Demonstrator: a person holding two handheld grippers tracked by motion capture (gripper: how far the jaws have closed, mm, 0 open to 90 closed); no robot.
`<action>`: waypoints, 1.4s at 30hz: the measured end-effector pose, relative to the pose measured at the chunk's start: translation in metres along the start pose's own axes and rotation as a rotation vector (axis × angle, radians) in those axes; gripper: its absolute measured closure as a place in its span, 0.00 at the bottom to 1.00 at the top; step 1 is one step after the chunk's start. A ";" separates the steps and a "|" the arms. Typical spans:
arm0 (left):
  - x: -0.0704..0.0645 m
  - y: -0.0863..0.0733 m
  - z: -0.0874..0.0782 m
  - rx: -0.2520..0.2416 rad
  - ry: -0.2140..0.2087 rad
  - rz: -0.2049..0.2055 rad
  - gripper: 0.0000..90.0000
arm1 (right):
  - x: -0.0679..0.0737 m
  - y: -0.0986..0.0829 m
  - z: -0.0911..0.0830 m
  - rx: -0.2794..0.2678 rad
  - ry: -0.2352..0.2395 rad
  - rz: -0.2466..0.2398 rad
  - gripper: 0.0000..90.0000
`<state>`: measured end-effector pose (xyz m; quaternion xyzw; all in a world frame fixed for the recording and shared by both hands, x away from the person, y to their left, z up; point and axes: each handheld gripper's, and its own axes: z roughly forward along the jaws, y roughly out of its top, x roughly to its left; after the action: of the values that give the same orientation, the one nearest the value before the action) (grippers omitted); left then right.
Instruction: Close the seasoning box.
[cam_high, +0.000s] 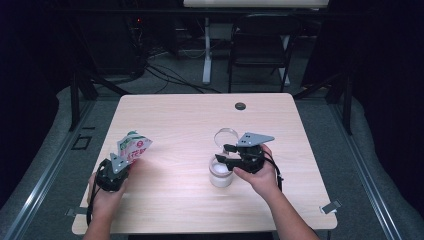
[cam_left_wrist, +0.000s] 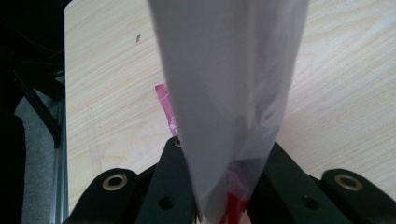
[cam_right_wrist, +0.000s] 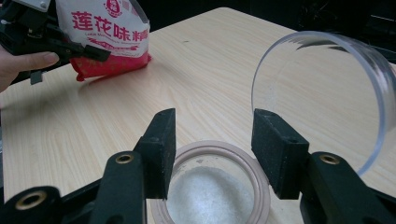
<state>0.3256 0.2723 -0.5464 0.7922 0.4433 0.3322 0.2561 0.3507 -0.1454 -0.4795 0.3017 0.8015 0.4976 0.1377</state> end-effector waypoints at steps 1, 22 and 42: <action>0.001 0.000 0.000 0.004 -0.004 -0.008 0.97 | 0.000 0.000 0.000 0.000 -0.001 0.001 0.56; -0.003 -0.002 -0.001 -0.003 -0.067 -0.075 0.79 | 0.000 0.000 -0.001 0.000 0.003 0.001 0.56; -0.017 0.005 -0.010 -0.084 -0.061 -0.027 0.46 | 0.001 0.001 -0.001 -0.003 0.001 0.001 0.55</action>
<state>0.3144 0.2558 -0.5413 0.7845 0.4317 0.3228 0.3066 0.3494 -0.1456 -0.4781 0.3014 0.8008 0.4991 0.1375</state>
